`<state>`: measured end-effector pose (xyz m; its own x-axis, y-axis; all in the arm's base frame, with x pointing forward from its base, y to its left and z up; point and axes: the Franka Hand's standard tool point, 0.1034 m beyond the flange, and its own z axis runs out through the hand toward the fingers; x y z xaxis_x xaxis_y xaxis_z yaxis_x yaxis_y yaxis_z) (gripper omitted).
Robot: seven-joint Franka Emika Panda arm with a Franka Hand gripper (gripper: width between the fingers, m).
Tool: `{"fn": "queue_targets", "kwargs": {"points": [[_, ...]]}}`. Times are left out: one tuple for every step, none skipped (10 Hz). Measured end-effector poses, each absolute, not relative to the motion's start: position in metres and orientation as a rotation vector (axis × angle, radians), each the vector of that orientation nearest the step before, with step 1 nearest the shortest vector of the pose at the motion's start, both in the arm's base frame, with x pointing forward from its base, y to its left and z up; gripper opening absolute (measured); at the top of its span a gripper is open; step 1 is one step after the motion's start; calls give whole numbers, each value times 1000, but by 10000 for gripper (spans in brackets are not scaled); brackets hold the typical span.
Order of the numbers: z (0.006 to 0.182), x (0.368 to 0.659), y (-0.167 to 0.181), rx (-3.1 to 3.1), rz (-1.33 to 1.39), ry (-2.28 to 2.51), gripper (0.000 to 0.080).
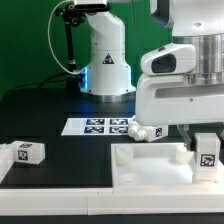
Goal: Assemble one leg
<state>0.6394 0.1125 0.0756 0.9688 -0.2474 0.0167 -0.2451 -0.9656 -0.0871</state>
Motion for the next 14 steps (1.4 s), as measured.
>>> {"fn": "queue_targets", "kwargs": {"points": [[76, 639, 114, -3002, -37, 609, 292], [77, 638, 115, -2919, -25, 968, 292], [76, 638, 117, -2823, -21, 1210, 292], [73, 639, 116, -2645, -22, 1500, 290], [73, 640, 114, -2534, 1, 1634, 290], [73, 640, 112, -2455, 23, 1715, 291], [73, 639, 114, -2435, 30, 1746, 291], [73, 639, 114, -2470, 27, 1697, 291], [72, 639, 114, -2474, 26, 1692, 291], [74, 641, 110, -2648, 0, 1419, 470], [73, 642, 105, -2819, 6, 1043, 587], [72, 643, 104, -2847, 0, 967, 587], [72, 643, 104, -2886, -8, 848, 637], [72, 643, 103, -2914, -16, 745, 646]]}}
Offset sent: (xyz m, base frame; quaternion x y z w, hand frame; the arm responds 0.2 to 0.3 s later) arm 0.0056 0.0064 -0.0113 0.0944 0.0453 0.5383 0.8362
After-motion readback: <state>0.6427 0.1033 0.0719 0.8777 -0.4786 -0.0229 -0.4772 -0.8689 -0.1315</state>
